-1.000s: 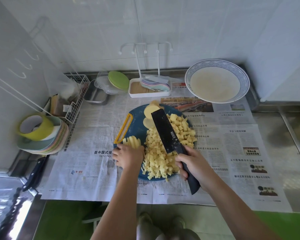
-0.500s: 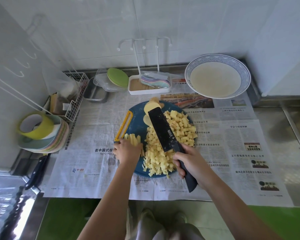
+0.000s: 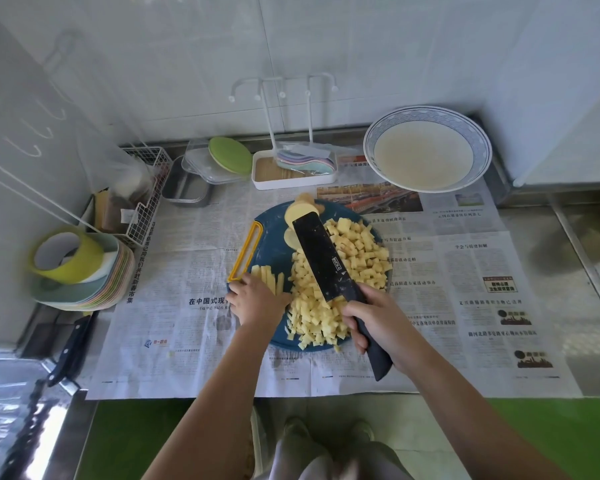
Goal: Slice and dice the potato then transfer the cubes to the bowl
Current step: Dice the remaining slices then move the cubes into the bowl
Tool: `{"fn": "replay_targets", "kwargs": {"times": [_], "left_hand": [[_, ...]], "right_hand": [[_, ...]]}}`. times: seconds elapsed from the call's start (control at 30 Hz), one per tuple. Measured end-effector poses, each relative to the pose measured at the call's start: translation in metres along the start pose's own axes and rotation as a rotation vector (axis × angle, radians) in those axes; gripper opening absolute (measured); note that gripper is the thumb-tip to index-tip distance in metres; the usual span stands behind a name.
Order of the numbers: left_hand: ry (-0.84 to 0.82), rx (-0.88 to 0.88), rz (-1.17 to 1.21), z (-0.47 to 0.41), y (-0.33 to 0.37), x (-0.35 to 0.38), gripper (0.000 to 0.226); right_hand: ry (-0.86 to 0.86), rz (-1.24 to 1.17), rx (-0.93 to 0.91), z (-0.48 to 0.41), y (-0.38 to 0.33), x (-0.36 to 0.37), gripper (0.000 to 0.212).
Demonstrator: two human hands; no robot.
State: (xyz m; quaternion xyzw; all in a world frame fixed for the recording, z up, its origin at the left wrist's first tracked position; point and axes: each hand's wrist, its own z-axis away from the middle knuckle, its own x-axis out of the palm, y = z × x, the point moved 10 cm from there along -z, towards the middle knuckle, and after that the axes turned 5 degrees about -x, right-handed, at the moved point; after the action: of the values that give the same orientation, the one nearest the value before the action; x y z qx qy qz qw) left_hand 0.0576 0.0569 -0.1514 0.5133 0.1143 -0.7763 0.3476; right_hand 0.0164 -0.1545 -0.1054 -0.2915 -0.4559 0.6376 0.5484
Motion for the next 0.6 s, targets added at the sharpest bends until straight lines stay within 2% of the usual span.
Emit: {"fn": "replay_targets", "kwargs": {"times": [0.17, 0.33, 0.43, 0.6], "left_hand": [[0.005, 0.345, -0.189, -0.003, 0.014, 0.002, 0.088], [-0.134, 0.762, -0.382, -0.002, 0.020, 0.006, 0.089], [-0.178, 0.901, -0.445, -0.002, 0.018, 0.004, 0.087], [-0.183, 1.037, -0.393, -0.004, 0.019, 0.001, 0.086]], "right_hand": [[0.003, 0.071, 0.007, 0.002, 0.003, 0.009, 0.012], [0.008, 0.322, -0.011, 0.012, 0.011, 0.035, 0.014], [0.107, 0.455, -0.057, 0.013, 0.015, 0.047, 0.006], [0.187, 0.644, -0.086, 0.004, 0.018, 0.069, 0.010]]}}
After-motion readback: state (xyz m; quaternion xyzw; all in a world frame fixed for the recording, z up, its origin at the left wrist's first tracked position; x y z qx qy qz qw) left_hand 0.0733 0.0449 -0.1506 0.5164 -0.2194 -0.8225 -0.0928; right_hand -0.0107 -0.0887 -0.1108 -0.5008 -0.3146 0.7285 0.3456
